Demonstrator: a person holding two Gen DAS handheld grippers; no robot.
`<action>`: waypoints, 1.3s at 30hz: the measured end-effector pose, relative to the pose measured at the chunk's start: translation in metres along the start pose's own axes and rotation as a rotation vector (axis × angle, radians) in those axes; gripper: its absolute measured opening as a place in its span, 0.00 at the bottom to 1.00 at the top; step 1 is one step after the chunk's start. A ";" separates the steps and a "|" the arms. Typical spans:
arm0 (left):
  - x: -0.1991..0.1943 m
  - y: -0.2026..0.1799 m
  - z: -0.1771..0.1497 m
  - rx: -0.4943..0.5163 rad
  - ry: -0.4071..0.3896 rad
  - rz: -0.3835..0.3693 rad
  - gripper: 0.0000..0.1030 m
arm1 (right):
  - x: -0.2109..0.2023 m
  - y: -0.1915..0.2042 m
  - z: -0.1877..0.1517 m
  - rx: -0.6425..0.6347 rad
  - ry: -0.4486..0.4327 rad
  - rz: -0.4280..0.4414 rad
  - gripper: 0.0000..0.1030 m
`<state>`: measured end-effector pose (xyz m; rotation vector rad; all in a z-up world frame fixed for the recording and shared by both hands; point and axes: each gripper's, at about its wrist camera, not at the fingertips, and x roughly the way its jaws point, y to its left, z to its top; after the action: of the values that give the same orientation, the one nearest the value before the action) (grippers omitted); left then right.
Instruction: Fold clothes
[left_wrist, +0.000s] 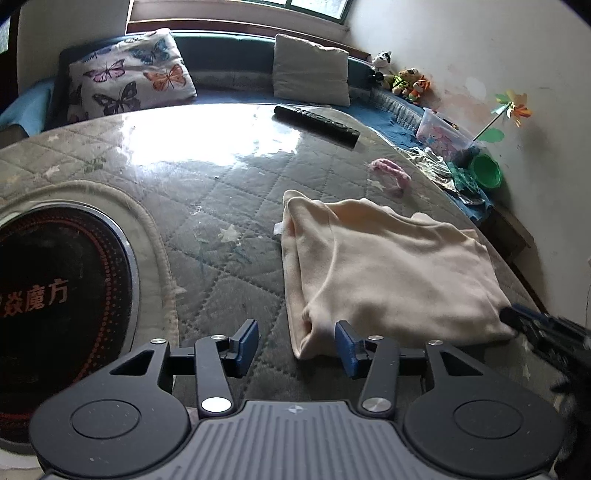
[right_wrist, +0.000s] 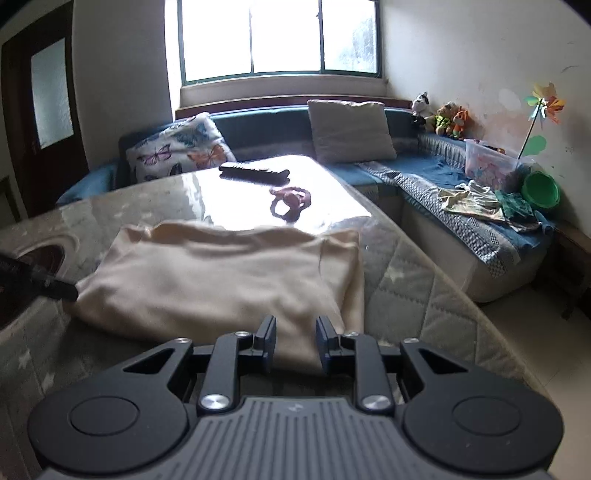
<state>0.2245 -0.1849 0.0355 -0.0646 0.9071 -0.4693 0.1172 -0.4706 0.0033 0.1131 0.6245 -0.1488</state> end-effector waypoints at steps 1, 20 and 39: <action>-0.002 0.000 -0.002 0.004 -0.001 0.001 0.50 | 0.005 -0.002 0.001 0.012 0.007 0.002 0.22; -0.043 -0.010 -0.042 0.096 -0.105 0.035 0.92 | -0.020 0.025 -0.017 0.051 -0.016 0.016 0.64; -0.071 -0.004 -0.073 0.109 -0.159 0.033 1.00 | -0.049 0.071 -0.040 -0.002 -0.016 -0.005 1.00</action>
<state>0.1299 -0.1487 0.0435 0.0122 0.7243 -0.4749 0.0667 -0.3898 0.0043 0.1085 0.6086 -0.1541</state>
